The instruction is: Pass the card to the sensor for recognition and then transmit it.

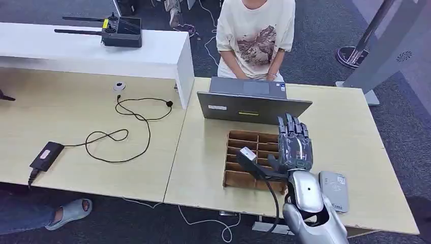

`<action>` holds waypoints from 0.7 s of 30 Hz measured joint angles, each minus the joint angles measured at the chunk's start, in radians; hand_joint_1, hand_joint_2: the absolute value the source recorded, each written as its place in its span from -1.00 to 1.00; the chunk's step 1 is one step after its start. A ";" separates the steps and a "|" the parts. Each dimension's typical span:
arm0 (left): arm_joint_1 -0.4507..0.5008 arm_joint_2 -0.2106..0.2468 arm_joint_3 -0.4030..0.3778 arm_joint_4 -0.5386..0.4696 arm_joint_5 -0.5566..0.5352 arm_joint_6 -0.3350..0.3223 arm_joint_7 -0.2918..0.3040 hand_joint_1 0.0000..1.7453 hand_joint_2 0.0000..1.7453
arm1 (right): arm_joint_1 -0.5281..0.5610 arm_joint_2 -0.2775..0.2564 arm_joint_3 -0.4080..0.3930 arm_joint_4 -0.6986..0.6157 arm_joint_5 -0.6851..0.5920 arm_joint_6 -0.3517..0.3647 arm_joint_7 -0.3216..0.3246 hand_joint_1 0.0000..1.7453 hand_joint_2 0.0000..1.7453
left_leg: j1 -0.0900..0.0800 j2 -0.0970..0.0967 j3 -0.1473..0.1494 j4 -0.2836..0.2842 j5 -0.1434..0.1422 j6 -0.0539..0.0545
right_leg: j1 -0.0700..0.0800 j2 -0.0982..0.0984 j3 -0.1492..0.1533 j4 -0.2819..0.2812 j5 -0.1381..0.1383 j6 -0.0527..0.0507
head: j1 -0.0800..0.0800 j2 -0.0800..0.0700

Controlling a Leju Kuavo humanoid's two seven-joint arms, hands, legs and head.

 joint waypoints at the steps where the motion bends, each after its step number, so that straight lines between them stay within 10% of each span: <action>1: 0.000 0.000 0.000 0.000 0.000 0.000 0.000 -1.00 -1.00 | 0.000 0.000 -0.001 0.000 0.000 0.000 0.000 -1.00 1.00 | 0.000 0.000 0.000 0.000 0.000 0.000 | 0.000 0.000 0.000 0.000 0.000 0.000 | 0.000 0.000; 21: 0.000 0.000 0.000 0.000 -0.001 -0.008 0.000 -1.00 -1.00 | 0.021 0.000 -0.015 -0.003 -0.006 0.008 -0.029 -0.76 1.00 | 0.000 0.000 0.000 0.000 0.000 0.000 | 0.000 0.000 0.000 0.000 0.000 0.000 | 0.000 0.000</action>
